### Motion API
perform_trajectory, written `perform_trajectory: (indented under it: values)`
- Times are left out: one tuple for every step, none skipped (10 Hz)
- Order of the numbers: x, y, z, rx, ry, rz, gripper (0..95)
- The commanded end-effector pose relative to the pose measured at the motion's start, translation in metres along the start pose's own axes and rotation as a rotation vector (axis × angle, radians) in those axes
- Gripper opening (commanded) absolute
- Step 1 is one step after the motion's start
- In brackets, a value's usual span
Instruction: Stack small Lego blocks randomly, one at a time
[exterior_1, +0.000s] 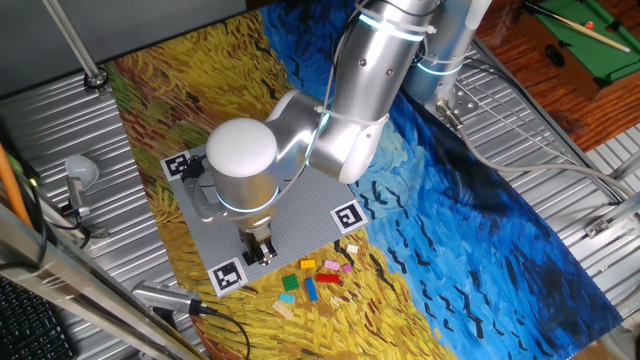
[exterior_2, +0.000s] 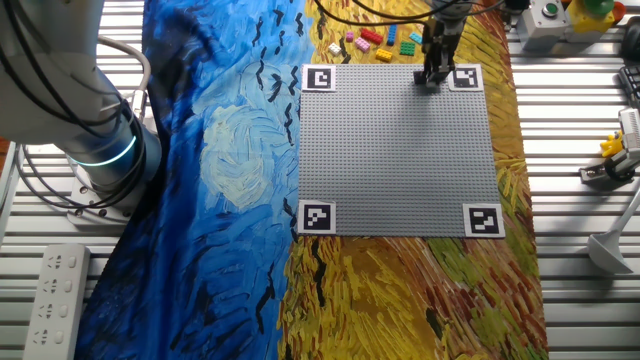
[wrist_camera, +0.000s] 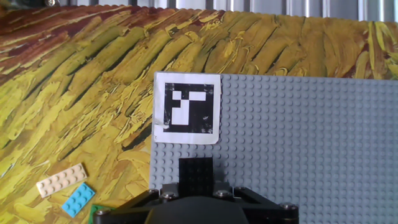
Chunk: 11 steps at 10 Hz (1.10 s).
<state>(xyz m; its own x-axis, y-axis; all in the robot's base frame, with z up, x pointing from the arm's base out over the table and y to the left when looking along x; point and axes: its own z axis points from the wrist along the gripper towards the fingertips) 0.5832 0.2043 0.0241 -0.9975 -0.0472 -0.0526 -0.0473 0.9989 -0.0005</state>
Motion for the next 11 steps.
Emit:
perform_trajectory:
  values:
    - [0.0006, -0.0004, 0.0011, -0.001, 0.001, -0.002, 0.0]
    - [0.0008, -0.0004, 0.0016, -0.004, 0.001, -0.001, 0.0]
    - [0.0008, -0.0002, 0.0024, -0.005, 0.002, 0.001, 0.0]
    - [0.0007, 0.0002, 0.0032, -0.007, 0.002, 0.003, 0.0]
    - [0.0006, 0.0004, 0.0043, -0.007, 0.001, 0.005, 0.0]
    - [0.0005, 0.0005, 0.0051, -0.012, 0.000, 0.009, 0.0]
    - [0.0004, 0.0008, 0.0055, -0.013, 0.000, 0.012, 0.0]
    - [0.0004, 0.0009, 0.0058, -0.014, 0.000, 0.013, 0.0]
    - [0.0002, 0.0012, 0.0066, -0.015, -0.001, 0.013, 0.0]
    - [-0.0001, 0.0020, 0.0077, -0.015, -0.001, 0.011, 0.0]
    - [-0.0004, 0.0026, 0.0088, -0.014, 0.000, 0.007, 0.0]
